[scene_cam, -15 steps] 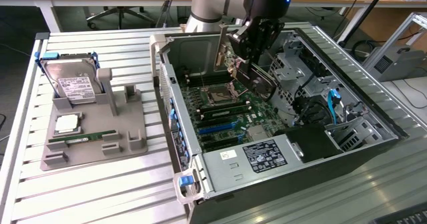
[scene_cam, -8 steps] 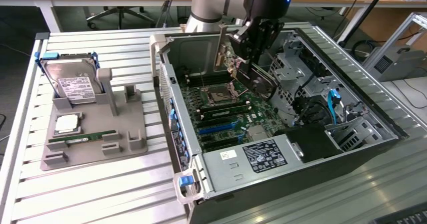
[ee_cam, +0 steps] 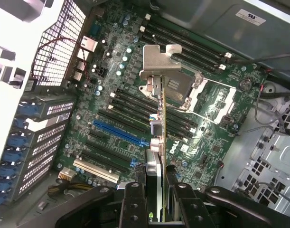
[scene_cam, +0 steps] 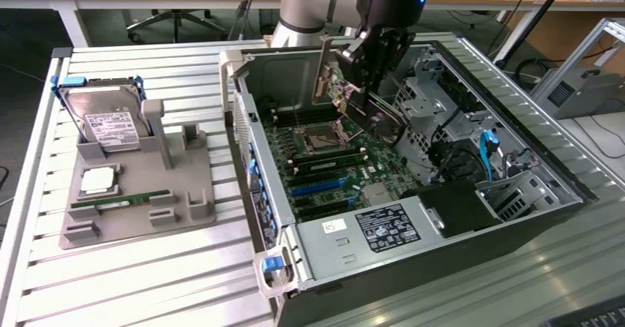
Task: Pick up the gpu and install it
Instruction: 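Insert the gpu into the slot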
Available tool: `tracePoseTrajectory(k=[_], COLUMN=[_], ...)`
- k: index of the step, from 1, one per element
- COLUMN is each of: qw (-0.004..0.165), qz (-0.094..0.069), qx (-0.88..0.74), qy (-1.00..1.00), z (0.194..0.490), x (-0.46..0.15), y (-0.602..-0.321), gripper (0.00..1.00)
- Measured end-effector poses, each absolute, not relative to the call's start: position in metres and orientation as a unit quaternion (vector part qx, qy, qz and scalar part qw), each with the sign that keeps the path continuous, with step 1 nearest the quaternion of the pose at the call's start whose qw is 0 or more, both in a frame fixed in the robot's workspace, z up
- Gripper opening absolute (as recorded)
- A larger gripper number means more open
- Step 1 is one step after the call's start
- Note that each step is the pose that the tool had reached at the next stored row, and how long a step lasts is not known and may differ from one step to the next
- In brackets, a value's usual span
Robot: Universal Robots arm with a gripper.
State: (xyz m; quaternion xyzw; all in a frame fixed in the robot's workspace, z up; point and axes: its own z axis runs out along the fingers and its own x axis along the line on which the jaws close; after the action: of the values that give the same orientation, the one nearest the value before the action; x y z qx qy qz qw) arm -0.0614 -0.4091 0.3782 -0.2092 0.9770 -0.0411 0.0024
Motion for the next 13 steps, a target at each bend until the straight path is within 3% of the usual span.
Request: tracePoseTrajectory(k=[13], qw=[0.003], qz=[-0.041], qx=[-0.223], qy=[0.974], z=[0.3782], x=[-0.0614], y=[-0.4091], gripper=[0.27])
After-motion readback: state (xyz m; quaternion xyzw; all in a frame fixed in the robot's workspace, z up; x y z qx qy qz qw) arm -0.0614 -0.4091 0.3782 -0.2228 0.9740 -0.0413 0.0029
